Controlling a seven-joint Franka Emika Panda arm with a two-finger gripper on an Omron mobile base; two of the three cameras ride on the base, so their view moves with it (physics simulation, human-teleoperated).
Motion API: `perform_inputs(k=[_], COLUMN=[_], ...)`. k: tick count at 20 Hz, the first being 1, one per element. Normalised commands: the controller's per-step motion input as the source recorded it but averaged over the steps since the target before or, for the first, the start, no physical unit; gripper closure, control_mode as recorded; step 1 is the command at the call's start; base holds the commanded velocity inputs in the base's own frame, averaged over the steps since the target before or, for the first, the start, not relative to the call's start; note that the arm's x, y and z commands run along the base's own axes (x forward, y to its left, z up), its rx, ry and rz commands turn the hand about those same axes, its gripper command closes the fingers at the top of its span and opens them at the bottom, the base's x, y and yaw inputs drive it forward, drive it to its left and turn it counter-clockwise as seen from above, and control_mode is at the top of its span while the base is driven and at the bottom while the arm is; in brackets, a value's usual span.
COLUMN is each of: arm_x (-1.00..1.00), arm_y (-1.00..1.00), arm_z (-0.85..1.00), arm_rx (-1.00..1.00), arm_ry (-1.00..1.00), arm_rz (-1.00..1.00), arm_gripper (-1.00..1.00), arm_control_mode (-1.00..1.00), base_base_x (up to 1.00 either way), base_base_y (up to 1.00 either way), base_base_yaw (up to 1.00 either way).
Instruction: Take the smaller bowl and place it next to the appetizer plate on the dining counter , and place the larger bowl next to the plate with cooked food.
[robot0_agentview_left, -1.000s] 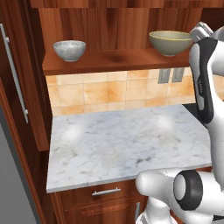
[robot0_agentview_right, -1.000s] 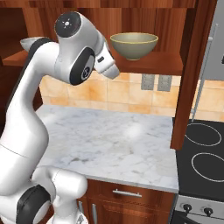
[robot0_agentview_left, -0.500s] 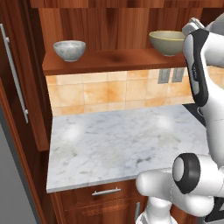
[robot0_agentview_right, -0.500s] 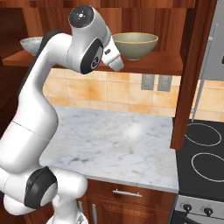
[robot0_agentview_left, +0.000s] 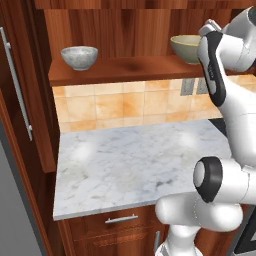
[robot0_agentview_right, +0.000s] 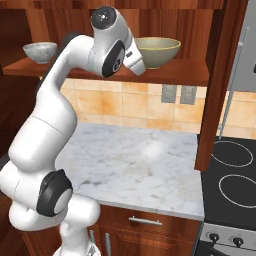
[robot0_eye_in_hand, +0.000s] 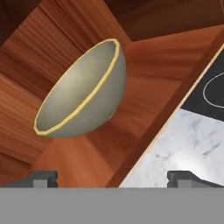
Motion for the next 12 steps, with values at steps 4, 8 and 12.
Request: perform_inputs(k=[4,8,12], arm_x=[0.45,0.41,0.38], arm_y=[-0.11,-0.16,-0.15], arm_z=[0.0,0.0,0.0], arm_rx=[0.0,0.0,0.0], arm_ry=[0.02,0.03,0.04], arm_rz=[0.0,0.0,0.0], arm_gripper=[-1.0,-1.0,-1.0], arm_control_mode=[-1.0,-1.0,-1.0], base_base_x=[0.0,0.0,0.0], base_base_y=[0.0,0.0,0.0], base_base_yaw=[0.0,0.0,0.0])
